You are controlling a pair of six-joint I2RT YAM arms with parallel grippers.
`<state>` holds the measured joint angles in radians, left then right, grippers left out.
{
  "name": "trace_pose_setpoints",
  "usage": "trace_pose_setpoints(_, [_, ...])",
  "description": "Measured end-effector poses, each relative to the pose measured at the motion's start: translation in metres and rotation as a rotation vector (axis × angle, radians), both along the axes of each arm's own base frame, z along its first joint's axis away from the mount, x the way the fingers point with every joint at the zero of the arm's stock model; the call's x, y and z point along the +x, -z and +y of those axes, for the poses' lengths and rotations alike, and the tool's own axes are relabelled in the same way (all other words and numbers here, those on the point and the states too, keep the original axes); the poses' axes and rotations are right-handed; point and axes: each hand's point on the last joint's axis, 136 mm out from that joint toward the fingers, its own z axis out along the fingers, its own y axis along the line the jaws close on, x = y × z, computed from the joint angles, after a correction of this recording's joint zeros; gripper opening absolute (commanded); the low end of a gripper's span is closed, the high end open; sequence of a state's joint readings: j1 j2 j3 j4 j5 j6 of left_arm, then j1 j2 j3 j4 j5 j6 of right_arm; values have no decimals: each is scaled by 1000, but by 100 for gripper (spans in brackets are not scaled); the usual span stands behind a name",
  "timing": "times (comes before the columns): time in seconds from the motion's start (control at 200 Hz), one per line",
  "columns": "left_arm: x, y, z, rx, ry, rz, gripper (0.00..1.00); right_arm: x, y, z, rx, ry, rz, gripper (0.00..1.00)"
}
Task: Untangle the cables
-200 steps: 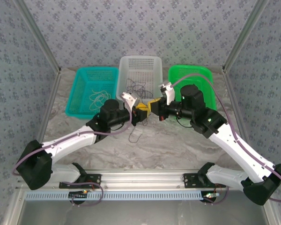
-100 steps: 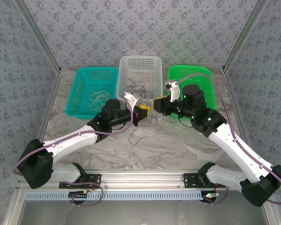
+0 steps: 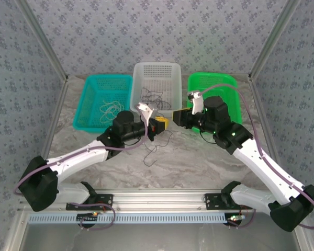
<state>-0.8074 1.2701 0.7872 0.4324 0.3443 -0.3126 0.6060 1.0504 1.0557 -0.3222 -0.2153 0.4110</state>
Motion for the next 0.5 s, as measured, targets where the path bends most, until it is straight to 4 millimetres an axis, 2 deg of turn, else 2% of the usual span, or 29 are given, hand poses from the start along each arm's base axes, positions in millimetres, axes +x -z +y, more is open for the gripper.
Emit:
trace_pose_setpoints(0.155, [-4, -12, 12, -18, -30, -23, 0, -1, 30, -9, -62, 36, 55, 42])
trace_pose_setpoints(0.205, [-5, -15, 16, -23, -43, -30, 0, -3, 43, -11, -86, 36, 75, 50])
trace_pose_setpoints(0.25, [-7, -17, 19, -27, -50, -34, 0, -5, 54, -12, -104, 34, 95, 63])
trace_pose_setpoints(0.29, [-7, -18, 20, -26, -55, -34, 0, -7, 64, -13, -124, 24, 104, 70])
trace_pose_setpoints(0.505, [-2, -12, 25, -8, -97, -9, 2, -20, 118, -12, -220, -32, 104, 85])
